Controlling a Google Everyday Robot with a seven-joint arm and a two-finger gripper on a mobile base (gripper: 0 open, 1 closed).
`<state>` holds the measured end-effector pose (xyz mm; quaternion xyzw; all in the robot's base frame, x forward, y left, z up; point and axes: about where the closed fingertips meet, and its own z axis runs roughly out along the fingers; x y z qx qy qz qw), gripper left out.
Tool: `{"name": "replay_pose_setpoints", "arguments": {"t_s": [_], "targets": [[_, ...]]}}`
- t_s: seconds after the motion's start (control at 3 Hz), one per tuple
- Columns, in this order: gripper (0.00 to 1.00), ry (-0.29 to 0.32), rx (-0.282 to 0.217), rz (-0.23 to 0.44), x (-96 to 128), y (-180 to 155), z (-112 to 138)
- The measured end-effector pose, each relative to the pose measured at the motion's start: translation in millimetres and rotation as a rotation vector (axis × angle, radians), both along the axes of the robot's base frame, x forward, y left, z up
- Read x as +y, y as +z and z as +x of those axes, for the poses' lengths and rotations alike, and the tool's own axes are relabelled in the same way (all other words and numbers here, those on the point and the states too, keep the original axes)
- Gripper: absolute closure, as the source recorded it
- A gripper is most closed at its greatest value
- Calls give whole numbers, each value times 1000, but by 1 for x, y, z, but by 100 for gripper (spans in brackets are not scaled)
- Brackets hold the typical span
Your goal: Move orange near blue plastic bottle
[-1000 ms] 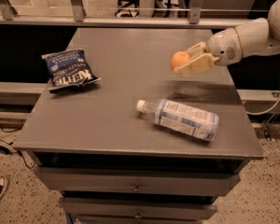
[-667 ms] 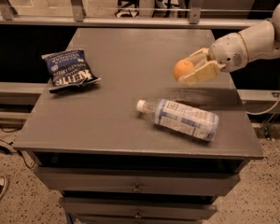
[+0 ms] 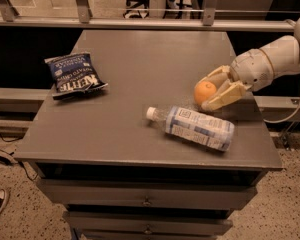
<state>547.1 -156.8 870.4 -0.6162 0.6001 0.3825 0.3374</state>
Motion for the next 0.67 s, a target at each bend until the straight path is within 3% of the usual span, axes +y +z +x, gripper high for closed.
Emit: {"name": "replay_pose_setpoints", "arguments": {"t_s": [0.33, 0.67], "targets": [[98, 81, -11, -7, -7, -13, 2], [75, 116, -27, -3, -4, -18, 10]]}}
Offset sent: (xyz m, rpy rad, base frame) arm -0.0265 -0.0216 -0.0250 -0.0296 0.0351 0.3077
